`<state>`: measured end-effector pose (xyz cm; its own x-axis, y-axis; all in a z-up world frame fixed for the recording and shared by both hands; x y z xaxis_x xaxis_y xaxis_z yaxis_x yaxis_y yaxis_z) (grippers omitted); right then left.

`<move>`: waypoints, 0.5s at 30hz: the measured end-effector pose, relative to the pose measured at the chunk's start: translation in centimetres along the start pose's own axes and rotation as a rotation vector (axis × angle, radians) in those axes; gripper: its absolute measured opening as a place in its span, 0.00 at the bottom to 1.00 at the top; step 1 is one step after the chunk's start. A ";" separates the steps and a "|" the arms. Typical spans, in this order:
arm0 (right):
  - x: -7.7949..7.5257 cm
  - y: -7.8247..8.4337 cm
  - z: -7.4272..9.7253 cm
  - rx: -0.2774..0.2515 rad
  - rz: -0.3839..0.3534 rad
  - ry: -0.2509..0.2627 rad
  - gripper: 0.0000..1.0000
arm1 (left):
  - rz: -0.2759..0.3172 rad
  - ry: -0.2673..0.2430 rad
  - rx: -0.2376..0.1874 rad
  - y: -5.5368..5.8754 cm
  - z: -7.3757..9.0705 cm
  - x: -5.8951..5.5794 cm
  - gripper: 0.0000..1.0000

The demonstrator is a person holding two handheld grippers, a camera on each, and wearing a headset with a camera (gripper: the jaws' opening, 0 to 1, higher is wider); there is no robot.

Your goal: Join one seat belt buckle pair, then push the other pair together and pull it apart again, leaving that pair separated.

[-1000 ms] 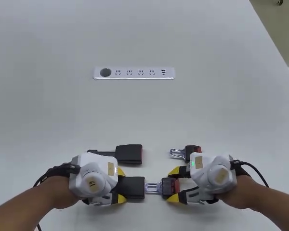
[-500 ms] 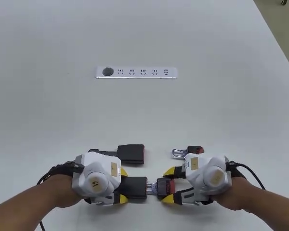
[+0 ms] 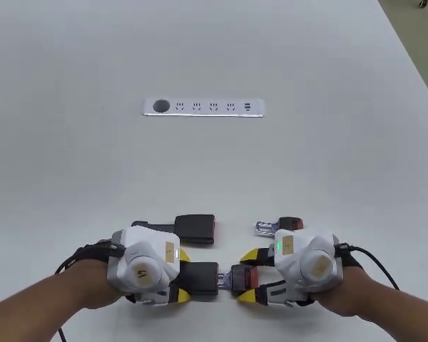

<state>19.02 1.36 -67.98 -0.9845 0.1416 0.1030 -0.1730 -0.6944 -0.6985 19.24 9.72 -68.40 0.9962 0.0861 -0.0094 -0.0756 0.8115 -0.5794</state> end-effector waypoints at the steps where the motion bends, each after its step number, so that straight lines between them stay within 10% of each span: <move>1: 0.0 -0.1 -0.1 -0.003 -0.001 0.000 0.32 | 0.000 0.001 0.002 0.0 0.0 0.0 0.33; 15: 0.0 -1.1 -1.3 -0.011 -0.007 0.001 0.32 | -0.009 0.002 0.012 0.0 0.0 0.0 0.33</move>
<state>19.24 3.02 -68.12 -0.9833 0.1470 0.1071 -0.1793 -0.6853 -0.7058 19.29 9.69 -68.42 0.9969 0.0782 -0.0059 -0.0676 0.8191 -0.5696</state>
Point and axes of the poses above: the centre of the closed fingertips' face, and the gripper's own axes: z roughly backward along the fingers, x roughly to its left, y roughly out of its underside, the point moved 1 cm from there along z, roughly backward along the fingers
